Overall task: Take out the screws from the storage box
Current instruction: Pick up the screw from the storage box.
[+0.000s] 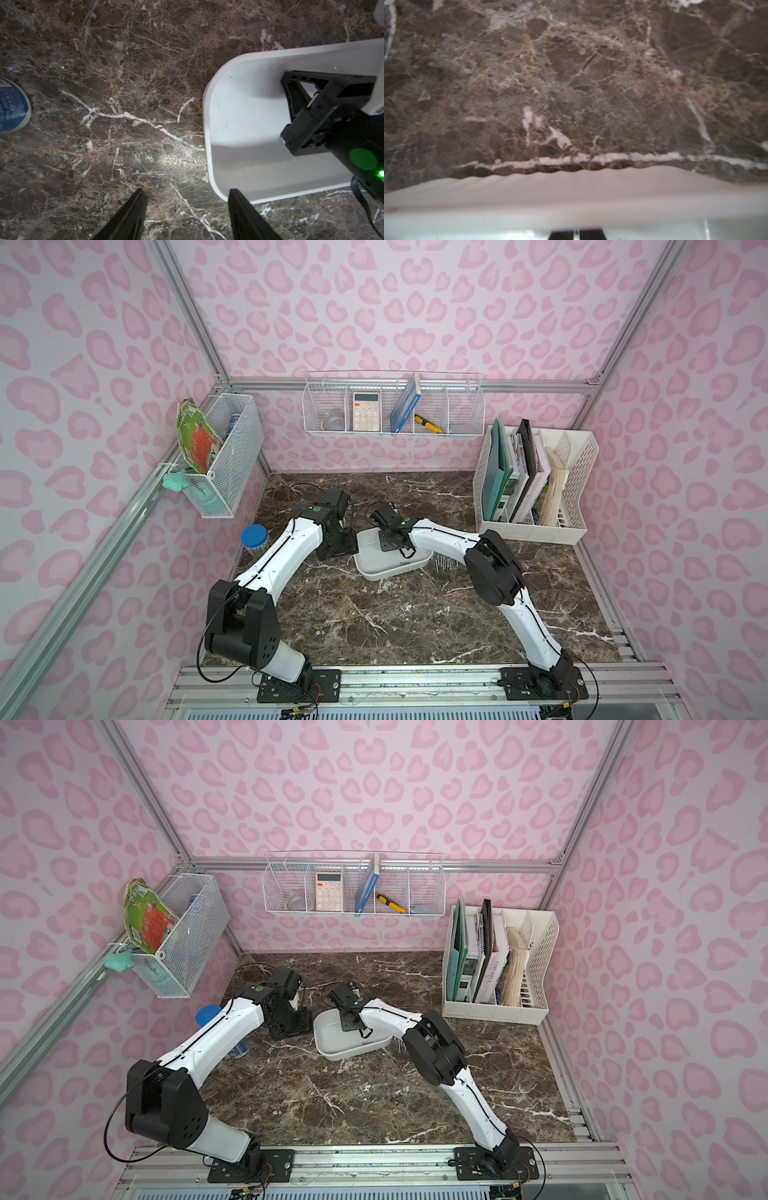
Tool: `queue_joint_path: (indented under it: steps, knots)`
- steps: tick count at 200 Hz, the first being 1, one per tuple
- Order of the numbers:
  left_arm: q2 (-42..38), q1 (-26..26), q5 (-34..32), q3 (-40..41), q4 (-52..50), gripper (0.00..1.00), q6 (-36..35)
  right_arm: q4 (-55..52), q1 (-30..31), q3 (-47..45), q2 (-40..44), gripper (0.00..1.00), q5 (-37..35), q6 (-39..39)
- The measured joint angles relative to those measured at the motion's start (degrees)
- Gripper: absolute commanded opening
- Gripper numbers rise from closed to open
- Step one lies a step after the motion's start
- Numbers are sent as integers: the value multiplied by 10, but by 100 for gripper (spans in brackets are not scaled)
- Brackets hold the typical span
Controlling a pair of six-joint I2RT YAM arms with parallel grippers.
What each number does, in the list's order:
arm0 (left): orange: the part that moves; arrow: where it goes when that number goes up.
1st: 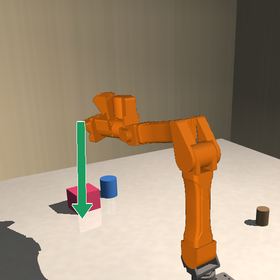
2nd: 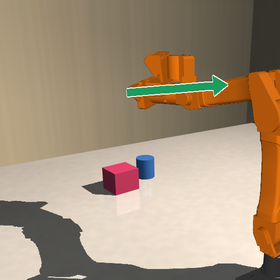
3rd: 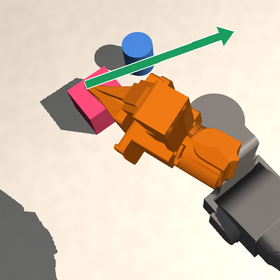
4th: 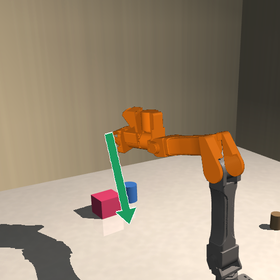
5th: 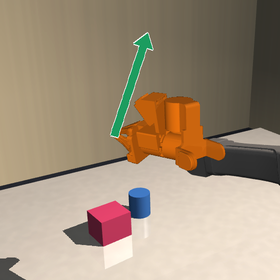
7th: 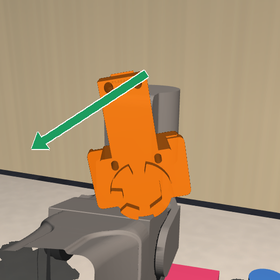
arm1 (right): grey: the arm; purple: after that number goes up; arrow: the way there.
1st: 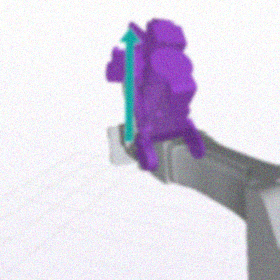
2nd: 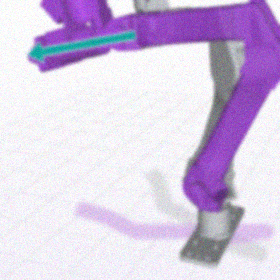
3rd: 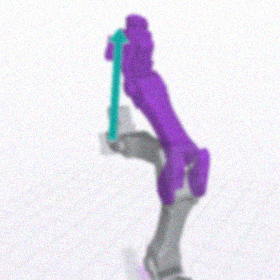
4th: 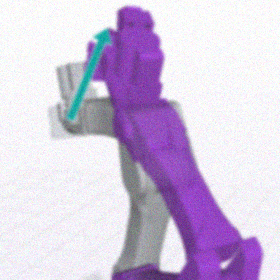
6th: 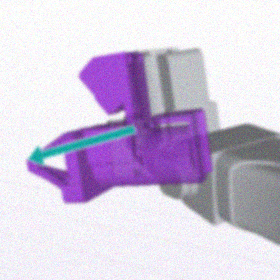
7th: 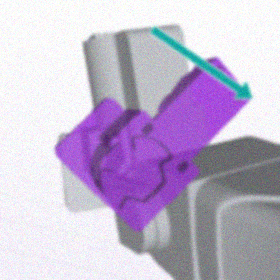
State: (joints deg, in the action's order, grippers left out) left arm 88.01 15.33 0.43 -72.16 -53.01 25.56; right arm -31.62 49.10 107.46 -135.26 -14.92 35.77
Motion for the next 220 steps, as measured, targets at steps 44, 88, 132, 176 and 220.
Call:
queue_joint_path:
  steps: [44,88,132,176,220]
  knots:
    - [0,0,1,0,0,67,0,-6,-17,-38,40,7,26,-1]
    - [1,0,5,0,0,67,0,47,-29,-86,109,7,54,-3]
    - [4,1,14,0,0,67,-2,76,-32,-129,144,7,65,-2]
    - [11,2,22,0,0,67,-2,96,-48,-203,215,7,59,0]
    - [18,3,22,-2,-2,67,-2,120,-66,-295,317,8,50,4]
